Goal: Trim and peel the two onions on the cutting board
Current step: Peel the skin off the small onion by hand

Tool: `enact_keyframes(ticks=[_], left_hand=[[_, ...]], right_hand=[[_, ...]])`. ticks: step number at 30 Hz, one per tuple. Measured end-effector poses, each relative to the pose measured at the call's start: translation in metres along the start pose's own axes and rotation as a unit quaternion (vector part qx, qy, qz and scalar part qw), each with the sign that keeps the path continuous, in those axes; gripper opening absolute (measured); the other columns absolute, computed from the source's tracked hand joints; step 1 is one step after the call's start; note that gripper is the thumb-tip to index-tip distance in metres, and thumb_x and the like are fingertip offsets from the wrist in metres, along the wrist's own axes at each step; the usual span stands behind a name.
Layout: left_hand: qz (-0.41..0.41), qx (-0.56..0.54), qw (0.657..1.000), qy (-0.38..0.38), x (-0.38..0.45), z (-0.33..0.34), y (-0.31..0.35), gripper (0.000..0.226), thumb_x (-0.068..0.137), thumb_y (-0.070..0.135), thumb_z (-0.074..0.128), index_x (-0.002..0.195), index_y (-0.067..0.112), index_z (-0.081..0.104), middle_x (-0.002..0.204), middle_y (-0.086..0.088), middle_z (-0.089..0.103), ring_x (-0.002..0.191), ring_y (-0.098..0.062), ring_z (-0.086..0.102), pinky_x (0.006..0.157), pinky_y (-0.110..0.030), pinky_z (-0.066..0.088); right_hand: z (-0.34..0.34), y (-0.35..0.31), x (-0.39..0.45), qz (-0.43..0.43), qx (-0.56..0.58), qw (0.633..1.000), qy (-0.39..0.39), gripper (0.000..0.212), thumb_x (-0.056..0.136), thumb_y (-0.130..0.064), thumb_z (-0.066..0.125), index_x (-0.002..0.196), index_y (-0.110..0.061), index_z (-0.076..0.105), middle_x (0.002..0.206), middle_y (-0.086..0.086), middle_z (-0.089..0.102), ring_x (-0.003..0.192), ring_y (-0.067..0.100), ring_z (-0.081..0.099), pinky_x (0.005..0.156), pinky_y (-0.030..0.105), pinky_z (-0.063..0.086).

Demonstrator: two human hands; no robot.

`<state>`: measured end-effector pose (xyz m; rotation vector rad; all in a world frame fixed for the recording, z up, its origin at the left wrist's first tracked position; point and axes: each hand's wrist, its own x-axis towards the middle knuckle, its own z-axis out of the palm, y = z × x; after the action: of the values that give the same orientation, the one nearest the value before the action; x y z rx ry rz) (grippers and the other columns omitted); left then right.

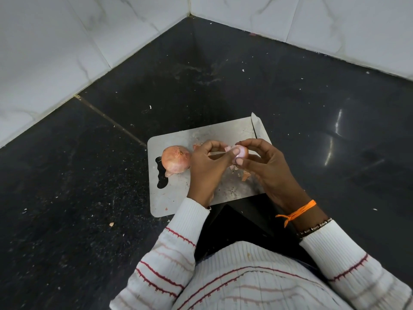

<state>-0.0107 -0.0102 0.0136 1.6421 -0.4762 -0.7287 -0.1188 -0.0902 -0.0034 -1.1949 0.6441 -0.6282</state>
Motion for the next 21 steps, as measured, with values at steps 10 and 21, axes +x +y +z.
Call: enact_keyframes(ticks=[10,21], left_hand=[[0.04,0.008,0.999,0.002,-0.0004,-0.002,0.0001,0.01,0.08,0.013,0.073,0.073,0.013,0.066,0.082,-0.006,0.072,0.084,-0.016,0.069,0.079,-0.032,0.057],[0.142,0.117,0.983,-0.004,0.0023,-0.0003,0.0013,0.013,0.082,0.008,0.07,0.071,0.004,0.064,0.066,-0.002,0.062,0.064,-0.008,0.058,0.064,-0.023,0.052]], right_hand=[[-0.0007,0.0015,-0.001,0.001,-0.055,0.999,-0.002,0.038,0.076,-0.002,0.071,0.112,-0.01,0.062,0.108,-0.001,0.066,0.095,0.018,0.068,0.078,0.025,0.056],[-0.005,0.0008,0.0013,0.011,-0.046,0.999,0.02,0.035,0.077,-0.002,0.07,0.11,-0.009,0.064,0.106,0.006,0.069,0.09,0.015,0.068,0.076,0.022,0.055]])
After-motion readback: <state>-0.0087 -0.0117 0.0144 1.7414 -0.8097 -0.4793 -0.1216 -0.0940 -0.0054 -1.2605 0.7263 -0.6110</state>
